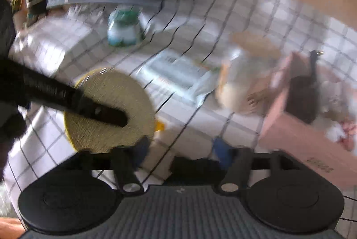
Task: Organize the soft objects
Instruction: 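Grasp the yellow rim of the glittery pad with the left tool and lift it, then carry the glittery pad and the black item toward the pink box with both tools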
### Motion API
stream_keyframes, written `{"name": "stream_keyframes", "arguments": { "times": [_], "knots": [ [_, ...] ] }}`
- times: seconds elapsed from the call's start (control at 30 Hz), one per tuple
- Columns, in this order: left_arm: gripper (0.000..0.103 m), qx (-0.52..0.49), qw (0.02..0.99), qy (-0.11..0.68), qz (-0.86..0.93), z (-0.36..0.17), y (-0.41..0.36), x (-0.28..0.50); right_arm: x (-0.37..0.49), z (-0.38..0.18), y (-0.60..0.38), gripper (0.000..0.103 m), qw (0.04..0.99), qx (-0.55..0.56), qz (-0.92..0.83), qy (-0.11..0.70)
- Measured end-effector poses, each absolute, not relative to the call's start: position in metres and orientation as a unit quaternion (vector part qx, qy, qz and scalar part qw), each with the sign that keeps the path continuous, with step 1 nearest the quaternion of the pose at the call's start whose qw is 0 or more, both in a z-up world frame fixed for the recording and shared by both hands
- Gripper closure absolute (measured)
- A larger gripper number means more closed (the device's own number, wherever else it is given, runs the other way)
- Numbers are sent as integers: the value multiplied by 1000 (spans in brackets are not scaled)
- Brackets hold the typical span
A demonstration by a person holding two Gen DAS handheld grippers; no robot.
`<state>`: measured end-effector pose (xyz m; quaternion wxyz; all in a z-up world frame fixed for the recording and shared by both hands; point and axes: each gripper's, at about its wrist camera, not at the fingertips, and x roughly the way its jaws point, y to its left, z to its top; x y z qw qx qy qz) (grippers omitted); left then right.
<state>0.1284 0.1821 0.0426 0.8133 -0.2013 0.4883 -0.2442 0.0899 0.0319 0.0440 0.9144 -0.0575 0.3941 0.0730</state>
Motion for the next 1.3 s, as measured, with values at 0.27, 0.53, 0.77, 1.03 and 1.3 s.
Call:
{"name": "stream_keyframes", "arguments": {
  "times": [0.27,0.53,0.77,1.03,1.3],
  "knots": [
    [85,-122,863,427,-239,73,167,114,66,42,-24,5,908,0,65,414],
    [85,-88,870,420,-244,82,156,109,66,16,-23,5,882,90,88,455],
    [85,-86,877,421,-215,81,173,106,69,5,13,4,890,-5,89,448],
    [85,-99,874,428,-206,76,191,104,62,-2,27,1,889,-75,101,440],
    [85,-85,852,448,-256,75,179,92,54,2,7,5,884,-57,101,454]
  ]
}}
